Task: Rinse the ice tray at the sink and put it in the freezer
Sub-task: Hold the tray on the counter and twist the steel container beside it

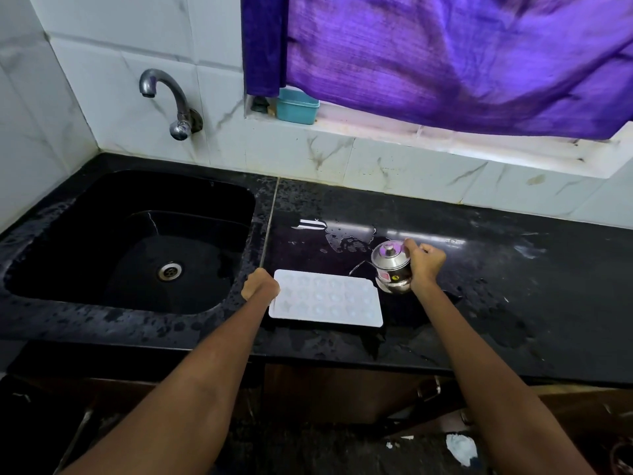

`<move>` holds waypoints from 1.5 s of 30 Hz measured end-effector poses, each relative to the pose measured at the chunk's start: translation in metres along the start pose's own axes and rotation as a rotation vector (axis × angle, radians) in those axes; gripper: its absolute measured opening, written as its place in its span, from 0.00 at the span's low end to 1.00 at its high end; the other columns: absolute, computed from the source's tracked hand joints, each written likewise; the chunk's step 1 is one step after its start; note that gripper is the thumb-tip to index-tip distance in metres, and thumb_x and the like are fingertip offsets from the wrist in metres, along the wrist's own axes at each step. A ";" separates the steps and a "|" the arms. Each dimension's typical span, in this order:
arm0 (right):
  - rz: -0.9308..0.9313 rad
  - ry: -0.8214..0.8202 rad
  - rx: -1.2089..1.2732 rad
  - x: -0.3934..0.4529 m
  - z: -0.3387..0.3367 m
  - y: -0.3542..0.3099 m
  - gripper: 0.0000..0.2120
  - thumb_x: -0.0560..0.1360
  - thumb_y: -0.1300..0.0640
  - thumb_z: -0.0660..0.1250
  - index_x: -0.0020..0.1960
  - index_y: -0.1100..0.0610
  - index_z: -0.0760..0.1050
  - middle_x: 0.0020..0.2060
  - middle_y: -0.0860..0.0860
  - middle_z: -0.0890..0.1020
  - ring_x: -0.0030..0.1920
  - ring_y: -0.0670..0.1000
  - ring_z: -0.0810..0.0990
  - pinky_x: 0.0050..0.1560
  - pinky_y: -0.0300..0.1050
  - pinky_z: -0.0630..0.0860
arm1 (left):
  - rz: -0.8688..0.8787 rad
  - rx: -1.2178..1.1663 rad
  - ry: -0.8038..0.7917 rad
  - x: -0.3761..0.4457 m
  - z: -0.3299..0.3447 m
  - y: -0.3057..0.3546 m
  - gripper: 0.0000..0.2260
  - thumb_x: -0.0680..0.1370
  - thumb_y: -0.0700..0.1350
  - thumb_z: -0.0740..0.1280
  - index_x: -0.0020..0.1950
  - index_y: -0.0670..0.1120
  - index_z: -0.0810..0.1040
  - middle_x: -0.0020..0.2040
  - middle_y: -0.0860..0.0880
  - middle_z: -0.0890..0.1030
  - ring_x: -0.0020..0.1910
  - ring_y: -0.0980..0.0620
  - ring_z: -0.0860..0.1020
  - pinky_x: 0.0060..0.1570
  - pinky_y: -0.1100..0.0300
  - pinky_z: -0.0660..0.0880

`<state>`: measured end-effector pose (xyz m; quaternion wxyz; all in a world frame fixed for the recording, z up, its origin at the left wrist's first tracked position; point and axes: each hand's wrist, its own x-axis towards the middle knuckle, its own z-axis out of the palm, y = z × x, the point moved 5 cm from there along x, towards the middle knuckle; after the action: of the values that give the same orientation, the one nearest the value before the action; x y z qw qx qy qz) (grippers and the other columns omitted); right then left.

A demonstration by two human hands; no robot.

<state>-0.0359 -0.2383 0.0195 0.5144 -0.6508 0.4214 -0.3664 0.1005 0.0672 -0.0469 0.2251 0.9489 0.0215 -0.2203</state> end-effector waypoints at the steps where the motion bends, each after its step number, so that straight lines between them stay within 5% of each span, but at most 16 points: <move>1: 0.037 0.004 0.041 0.004 -0.001 0.000 0.22 0.69 0.64 0.71 0.22 0.56 0.63 0.11 0.43 0.65 0.16 0.40 0.62 0.23 0.34 0.65 | 0.001 0.001 0.001 0.000 0.000 0.000 0.18 0.78 0.39 0.66 0.67 0.38 0.71 0.66 0.41 0.76 0.64 0.43 0.76 0.59 0.52 0.74; 5: 0.089 0.011 0.090 0.013 -0.006 0.000 0.20 0.68 0.63 0.72 0.23 0.56 0.66 0.12 0.43 0.68 0.23 0.45 0.67 0.27 0.37 0.68 | 0.002 0.001 -0.001 0.000 0.000 0.000 0.18 0.78 0.39 0.66 0.67 0.39 0.71 0.66 0.41 0.75 0.64 0.43 0.76 0.60 0.52 0.74; 9: -0.003 0.012 -0.016 0.012 -0.010 0.001 0.20 0.68 0.64 0.71 0.23 0.57 0.65 0.17 0.48 0.69 0.20 0.43 0.66 0.24 0.34 0.67 | 0.006 -0.006 -0.001 0.000 0.000 -0.001 0.17 0.78 0.39 0.66 0.67 0.38 0.72 0.66 0.41 0.76 0.63 0.43 0.77 0.60 0.52 0.75; 13: -0.120 0.035 -0.180 0.006 -0.014 0.007 0.24 0.70 0.66 0.70 0.22 0.57 0.62 0.20 0.48 0.64 0.22 0.47 0.60 0.46 0.43 0.65 | 0.007 -0.026 -0.006 0.000 0.001 -0.001 0.17 0.78 0.38 0.65 0.66 0.38 0.73 0.65 0.40 0.77 0.62 0.43 0.78 0.61 0.50 0.76; 16: -0.198 0.036 -0.279 -0.003 -0.016 0.006 0.26 0.70 0.66 0.70 0.20 0.55 0.60 0.17 0.48 0.63 0.18 0.44 0.60 0.32 0.28 0.66 | 0.010 -0.022 -0.001 0.000 0.000 -0.001 0.17 0.78 0.39 0.66 0.67 0.38 0.72 0.66 0.41 0.76 0.64 0.43 0.76 0.61 0.51 0.75; 20: -0.239 0.007 -0.377 -0.010 -0.016 0.003 0.27 0.70 0.64 0.70 0.20 0.54 0.58 0.17 0.47 0.60 0.20 0.45 0.58 0.22 0.26 0.62 | 0.011 -0.016 -0.006 -0.001 0.000 0.000 0.18 0.78 0.39 0.67 0.67 0.38 0.71 0.67 0.40 0.75 0.64 0.42 0.76 0.61 0.51 0.75; 33: -0.305 -0.001 -0.411 -0.010 -0.015 0.000 0.27 0.70 0.63 0.70 0.20 0.54 0.58 0.17 0.48 0.61 0.21 0.45 0.58 0.31 0.34 0.62 | 0.013 -0.032 -0.037 -0.001 0.000 0.000 0.19 0.78 0.39 0.66 0.68 0.37 0.70 0.67 0.39 0.74 0.62 0.41 0.77 0.61 0.48 0.75; 45: -0.191 0.044 -0.278 -0.008 -0.024 0.009 0.26 0.71 0.64 0.70 0.20 0.55 0.59 0.17 0.49 0.61 0.21 0.46 0.59 0.23 0.33 0.62 | 0.005 0.006 -0.011 -0.002 -0.001 0.000 0.19 0.79 0.40 0.65 0.69 0.39 0.70 0.69 0.40 0.73 0.66 0.42 0.74 0.62 0.51 0.73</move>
<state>-0.0624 -0.2404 0.0155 0.3727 -0.7447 0.4153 -0.3660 0.0994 0.0672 -0.0455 0.2227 0.9485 0.0172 -0.2248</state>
